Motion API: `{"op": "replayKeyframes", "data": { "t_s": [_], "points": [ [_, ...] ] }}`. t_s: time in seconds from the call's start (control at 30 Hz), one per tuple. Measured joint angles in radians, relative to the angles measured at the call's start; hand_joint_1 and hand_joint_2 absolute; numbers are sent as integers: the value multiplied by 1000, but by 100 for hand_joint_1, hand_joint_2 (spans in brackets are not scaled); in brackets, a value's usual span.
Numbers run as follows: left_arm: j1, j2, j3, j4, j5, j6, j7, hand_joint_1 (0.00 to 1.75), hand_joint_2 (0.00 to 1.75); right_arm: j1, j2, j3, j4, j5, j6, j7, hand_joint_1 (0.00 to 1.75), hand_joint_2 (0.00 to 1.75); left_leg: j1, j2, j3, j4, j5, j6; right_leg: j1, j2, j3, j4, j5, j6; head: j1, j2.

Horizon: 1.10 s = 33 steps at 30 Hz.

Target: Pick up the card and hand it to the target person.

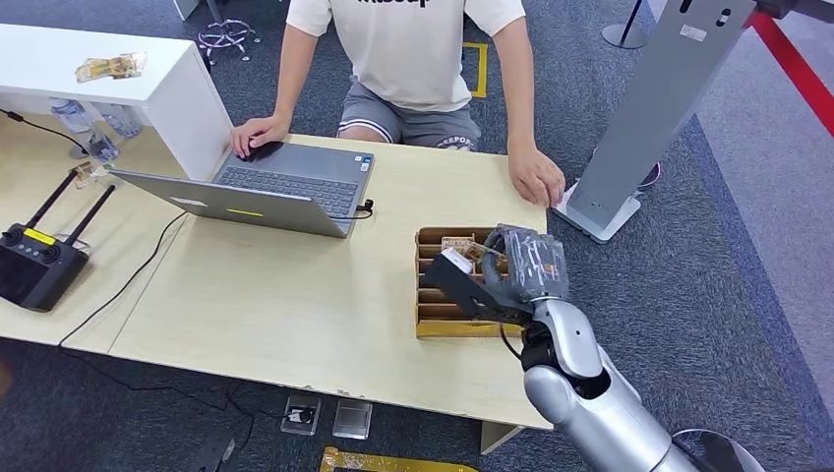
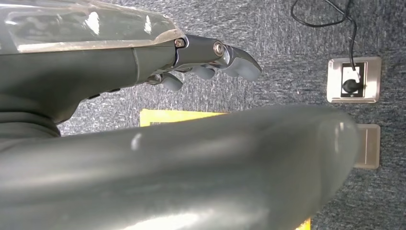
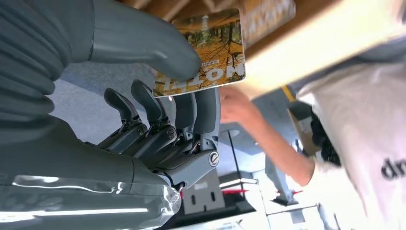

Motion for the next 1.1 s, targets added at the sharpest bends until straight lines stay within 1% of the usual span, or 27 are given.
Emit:
{"op": "replayKeyframes", "data": {
  "t_s": [0.1, 0.17, 0.27, 0.37, 0.5, 0.73, 0.8, 0.97, 1.1],
  "points": [
    [0, 0, 0, 0, 6, 1, 0, 0, 0, 1, -32, -20, -104, -9, 11, 8, 155, 175, 0, 0, 0, 0, 0, 0, 0, 0, 0, 0, 0, 0, 0, 0],
    [0, 0, 0, 0, 7, 1, 0, 0, 0, 1, -44, -27, -160, -15, 11, -4, 155, 175, 0, 0, 0, 0, 0, 0, 0, 0, 0, 0, 0, 0, -1, 0],
    [-1, -1, 0, 0, 7, 0, -1, 0, 0, -1, -52, -30, -207, -37, 9, -40, 155, 175, 0, 0, 0, 0, 0, 0, 0, 0, 0, 0, 0, 0, -2, 0],
    [-2, -2, 0, 0, 5, -2, -5, 0, 0, -7, -51, -29, -207, -60, -20, -99, 155, 175, 0, 0, 0, 0, 0, 0, 0, 0, 0, 0, 0, 0, -2, 0],
    [-4, -2, 0, 0, -4, -10, -8, 0, 0, -33, -40, -28, -146, -68, -110, -202, 155, 175, 0, 0, -1, 0, 0, 0, 0, 0, 1, 0, 0, 0, -1, 0],
    [-6, -3, -1, 0, -16, -13, -8, 0, 0, -61, -19, -47, 29, -66, -331, -416, 155, 175, 0, -1, -1, 0, 0, 0, 0, -1, 1, 0, 0, 0, 0, 0],
    [-6, -3, -3, 0, -19, -13, -6, 0, 0, -60, -13, -56, 72, -55, -367, -449, 155, 175, 0, -1, -1, 0, 0, 0, 0, -1, 0, 0, 0, 0, -1, 0],
    [-6, -4, -7, 0, -20, -13, -2, 0, 0, -58, -2, -65, 150, -29, -397, -468, 155, 175, 0, -1, -1, 0, 0, 0, 0, 0, 0, 0, 0, 0, -1, 0],
    [-6, -4, -10, 0, -24, -7, -2, 0, 0, -51, 6, -65, 185, -17, -391, -468, 0, 175, 0, -1, -1, 0, 0, 0, 0, 0, 0, 0, 0, 0, -1, 0]
  ]
}}
